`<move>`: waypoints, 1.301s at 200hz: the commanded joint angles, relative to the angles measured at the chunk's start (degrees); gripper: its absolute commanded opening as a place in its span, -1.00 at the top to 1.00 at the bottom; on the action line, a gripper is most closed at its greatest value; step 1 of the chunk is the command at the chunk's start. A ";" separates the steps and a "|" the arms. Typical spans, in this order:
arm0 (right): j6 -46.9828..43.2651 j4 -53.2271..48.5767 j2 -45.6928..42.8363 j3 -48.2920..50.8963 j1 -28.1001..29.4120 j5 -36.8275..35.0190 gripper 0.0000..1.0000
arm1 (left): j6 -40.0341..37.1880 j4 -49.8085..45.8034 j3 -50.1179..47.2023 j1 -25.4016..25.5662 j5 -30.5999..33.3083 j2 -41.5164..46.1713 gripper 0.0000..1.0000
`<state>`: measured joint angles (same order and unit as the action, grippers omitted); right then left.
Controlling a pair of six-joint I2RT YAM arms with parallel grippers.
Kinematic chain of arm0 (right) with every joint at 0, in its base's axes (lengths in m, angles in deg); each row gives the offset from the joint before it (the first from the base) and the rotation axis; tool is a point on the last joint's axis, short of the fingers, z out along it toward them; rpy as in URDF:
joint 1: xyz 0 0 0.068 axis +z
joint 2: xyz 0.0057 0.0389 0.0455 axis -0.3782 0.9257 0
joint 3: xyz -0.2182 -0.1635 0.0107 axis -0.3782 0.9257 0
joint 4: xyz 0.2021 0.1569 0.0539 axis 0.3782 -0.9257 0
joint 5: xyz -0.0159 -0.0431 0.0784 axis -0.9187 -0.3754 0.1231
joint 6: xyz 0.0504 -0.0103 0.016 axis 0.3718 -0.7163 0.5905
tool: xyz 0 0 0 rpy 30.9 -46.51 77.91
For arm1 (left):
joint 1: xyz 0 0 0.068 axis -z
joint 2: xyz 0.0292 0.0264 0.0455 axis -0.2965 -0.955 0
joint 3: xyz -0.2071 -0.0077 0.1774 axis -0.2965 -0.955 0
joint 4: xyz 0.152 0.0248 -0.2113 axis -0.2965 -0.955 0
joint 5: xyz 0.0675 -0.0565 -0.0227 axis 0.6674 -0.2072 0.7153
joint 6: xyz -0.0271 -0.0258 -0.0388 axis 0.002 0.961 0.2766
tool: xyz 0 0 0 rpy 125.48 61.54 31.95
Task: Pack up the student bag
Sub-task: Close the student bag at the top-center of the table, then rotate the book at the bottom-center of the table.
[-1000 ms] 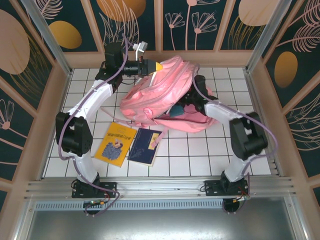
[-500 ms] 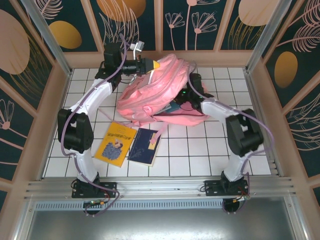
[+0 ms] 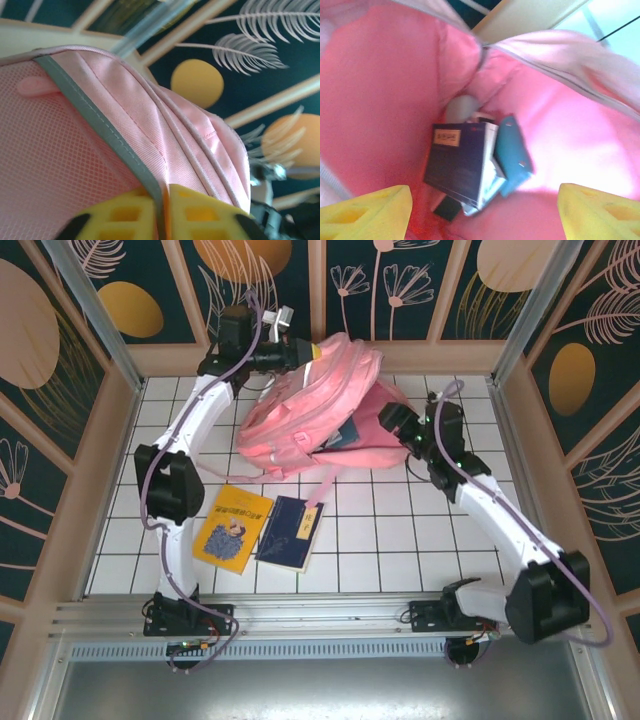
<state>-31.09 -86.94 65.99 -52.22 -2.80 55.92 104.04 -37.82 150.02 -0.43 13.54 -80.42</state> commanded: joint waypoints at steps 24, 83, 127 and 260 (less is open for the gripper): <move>-6.21 -5.37 -6.66 1.86 1.98 -3.77 -0.54 | -5.40 -5.74 1.87 -0.56 11.72 -1.05 -0.11; -11.99 -5.25 -6.05 6.48 11.58 16.67 -0.52 | -4.88 -6.19 -28.64 -0.72 32.98 28.09 -0.29; -17.06 -6.64 3.60 4.27 25.00 22.33 -0.35 | 0.28 -0.57 -63.50 -0.69 33.01 48.74 -0.29; -23.85 -23.23 39.53 -8.88 37.10 13.70 1.00 | 2.98 -2.59 -93.90 2.68 25.02 65.34 -0.33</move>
<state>-54.91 -104.75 104.85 -63.45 35.55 74.35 106.51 -39.83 56.69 0.88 40.05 -14.50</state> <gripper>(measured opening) 0.053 0.659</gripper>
